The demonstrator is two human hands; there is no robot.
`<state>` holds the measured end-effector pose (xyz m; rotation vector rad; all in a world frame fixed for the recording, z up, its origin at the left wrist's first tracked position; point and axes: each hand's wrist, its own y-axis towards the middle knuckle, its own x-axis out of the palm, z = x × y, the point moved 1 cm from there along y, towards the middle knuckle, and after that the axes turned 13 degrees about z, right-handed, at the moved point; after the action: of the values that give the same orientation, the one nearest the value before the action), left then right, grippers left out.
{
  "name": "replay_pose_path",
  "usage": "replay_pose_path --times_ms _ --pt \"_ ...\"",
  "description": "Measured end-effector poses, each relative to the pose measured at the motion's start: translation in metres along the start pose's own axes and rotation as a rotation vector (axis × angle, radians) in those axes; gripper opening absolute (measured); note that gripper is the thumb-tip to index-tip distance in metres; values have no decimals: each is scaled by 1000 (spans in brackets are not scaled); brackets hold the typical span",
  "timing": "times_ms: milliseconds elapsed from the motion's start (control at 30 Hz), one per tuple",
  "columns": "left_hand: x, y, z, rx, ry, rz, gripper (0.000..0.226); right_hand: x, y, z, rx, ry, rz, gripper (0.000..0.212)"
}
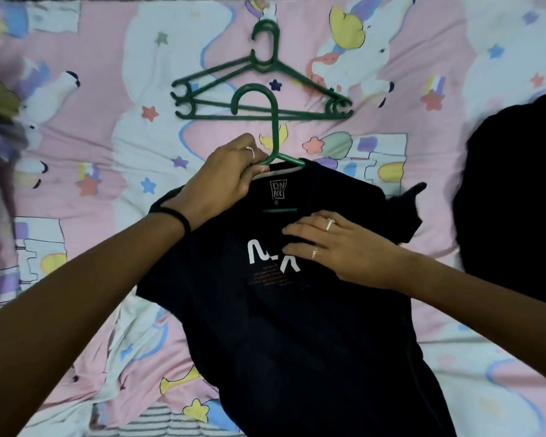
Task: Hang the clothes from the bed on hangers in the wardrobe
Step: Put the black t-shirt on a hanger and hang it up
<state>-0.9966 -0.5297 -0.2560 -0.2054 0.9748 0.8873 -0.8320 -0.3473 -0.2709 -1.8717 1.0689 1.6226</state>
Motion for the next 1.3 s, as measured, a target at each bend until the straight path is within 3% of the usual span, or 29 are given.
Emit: replay_pose_path --times_ms 67,167,267,400,500,667,800,867,1000,1133,1300 --pt "-23 0 24 24 -9 42 21 -35 1 1 82 3 164 61" --pt "-65 -3 69 72 -21 81 25 -96 8 5 360 -74 397 46" --pt "-105 -6 115 145 -9 114 25 -150 14 10 562 -116 422 48" --pt "-153 3 172 223 6 179 23 -217 17 -5 542 -213 426 30" --pt "-187 10 213 250 -13 186 21 -267 9 -16 533 -296 490 29" --pt "-238 -8 262 245 -21 191 53 -353 -19 -31 481 -327 578 34" --pt "-266 -26 260 147 270 150 63 -409 -53 -57 437 -436 659 36" --pt "-275 -26 260 142 328 139 54 -430 -64 -69 455 -454 675 36" --pt "-300 -13 296 292 307 230 22 -470 -86 -104 515 -600 719 47" --pt "-343 -20 337 410 270 295 42 -510 -104 -162 649 -687 799 55" --pt "-400 -51 370 577 233 340 48 -540 -116 -250 692 -719 898 49"
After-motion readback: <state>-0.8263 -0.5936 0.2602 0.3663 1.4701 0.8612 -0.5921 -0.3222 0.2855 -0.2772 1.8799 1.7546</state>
